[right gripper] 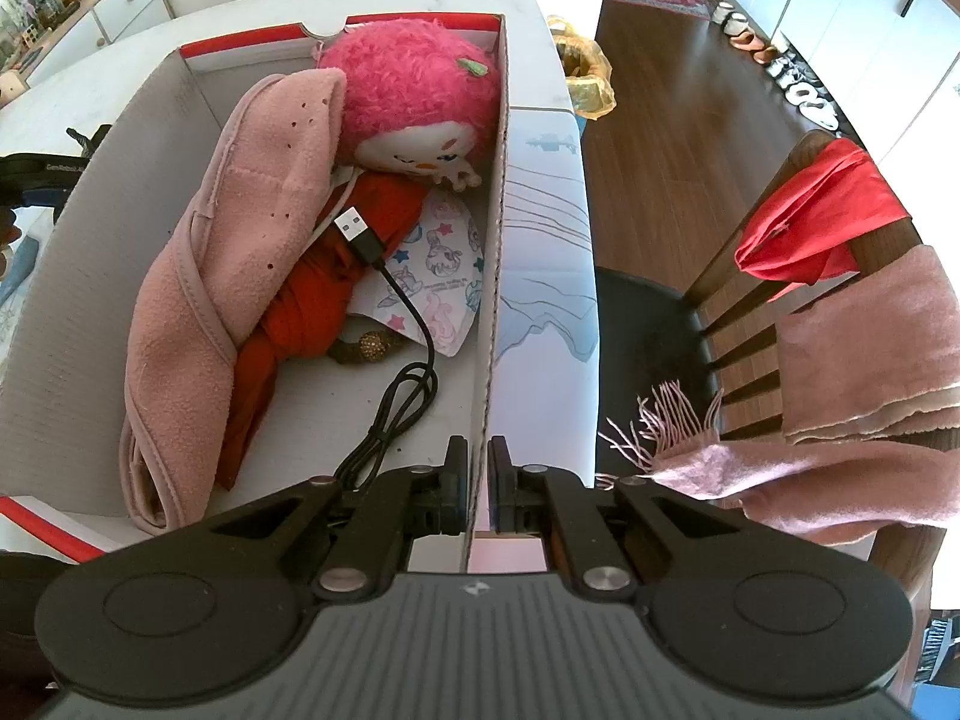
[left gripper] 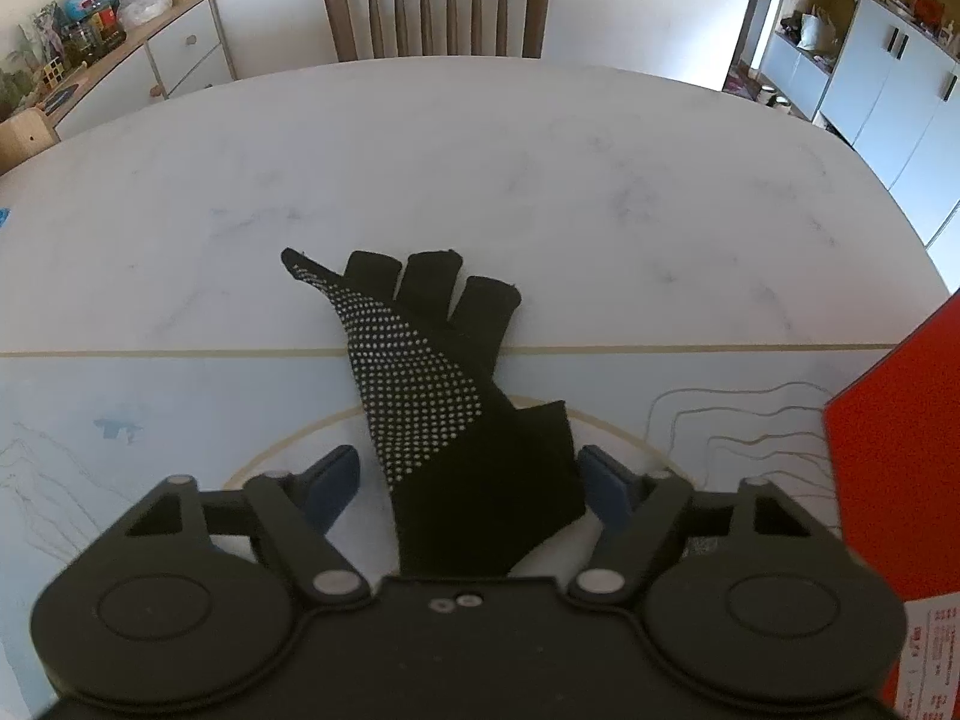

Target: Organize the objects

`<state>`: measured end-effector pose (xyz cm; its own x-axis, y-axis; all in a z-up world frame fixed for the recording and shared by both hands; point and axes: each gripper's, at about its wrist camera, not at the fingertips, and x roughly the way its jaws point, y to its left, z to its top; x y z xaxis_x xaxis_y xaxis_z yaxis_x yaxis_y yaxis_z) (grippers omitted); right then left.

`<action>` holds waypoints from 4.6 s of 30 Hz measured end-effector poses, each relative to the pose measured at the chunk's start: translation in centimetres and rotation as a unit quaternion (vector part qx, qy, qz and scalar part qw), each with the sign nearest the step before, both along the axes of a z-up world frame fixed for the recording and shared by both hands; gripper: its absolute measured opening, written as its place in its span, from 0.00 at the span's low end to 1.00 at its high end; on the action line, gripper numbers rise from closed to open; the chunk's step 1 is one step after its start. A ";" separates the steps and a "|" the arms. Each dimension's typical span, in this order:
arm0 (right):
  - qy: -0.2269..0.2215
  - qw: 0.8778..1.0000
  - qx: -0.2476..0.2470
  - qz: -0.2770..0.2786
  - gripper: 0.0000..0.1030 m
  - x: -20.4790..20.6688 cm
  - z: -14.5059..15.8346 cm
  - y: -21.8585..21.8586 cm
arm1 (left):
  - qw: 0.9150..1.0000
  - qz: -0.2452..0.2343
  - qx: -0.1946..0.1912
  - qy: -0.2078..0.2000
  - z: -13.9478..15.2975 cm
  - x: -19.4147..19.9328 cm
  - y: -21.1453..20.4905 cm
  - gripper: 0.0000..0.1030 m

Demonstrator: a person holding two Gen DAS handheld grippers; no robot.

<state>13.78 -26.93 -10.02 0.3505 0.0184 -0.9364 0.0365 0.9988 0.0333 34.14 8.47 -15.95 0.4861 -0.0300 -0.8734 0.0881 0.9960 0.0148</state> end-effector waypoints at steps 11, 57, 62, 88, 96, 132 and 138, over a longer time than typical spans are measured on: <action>0.000 1.000 0.002 0.000 0.06 0.0 -0.1 -0.1 | 1.000 -0.021 -0.007 -0.011 0.9 -0.7 -0.3 0.19; -0.028 0.999 0.023 0.011 0.06 -0.4 0.3 -0.6 | 0.926 -0.356 -0.106 -0.066 12.3 -18.8 -18.0 0.15; -0.030 0.999 0.025 0.011 0.06 -0.4 0.3 -0.7 | 0.916 -0.387 -0.095 -0.042 10.4 -19.2 -20.1 0.15; -0.033 0.999 0.025 0.011 0.06 -0.5 0.4 -0.8 | 0.905 -0.406 -0.078 0.097 2.4 -16.2 -23.5 0.26; -0.034 0.999 0.025 0.010 0.06 -0.6 0.4 -0.7 | 0.911 -0.395 -0.098 0.074 3.7 -16.3 -22.4 0.55; -0.055 0.998 0.017 0.000 0.06 -2.6 2.1 -0.4 | 0.954 -0.244 -0.148 -0.094 11.6 -19.8 -11.6 0.73; -0.075 0.997 0.015 -0.013 0.06 -3.9 3.3 -0.3 | 0.953 -0.234 -0.161 -0.102 11.8 -20.3 -10.9 0.79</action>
<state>9.88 -27.26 -6.72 0.4868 0.0341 -0.8728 0.0557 0.9960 0.0700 13.80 -2.39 -4.13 0.5128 -0.5361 -0.6705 0.5522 0.8040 -0.2205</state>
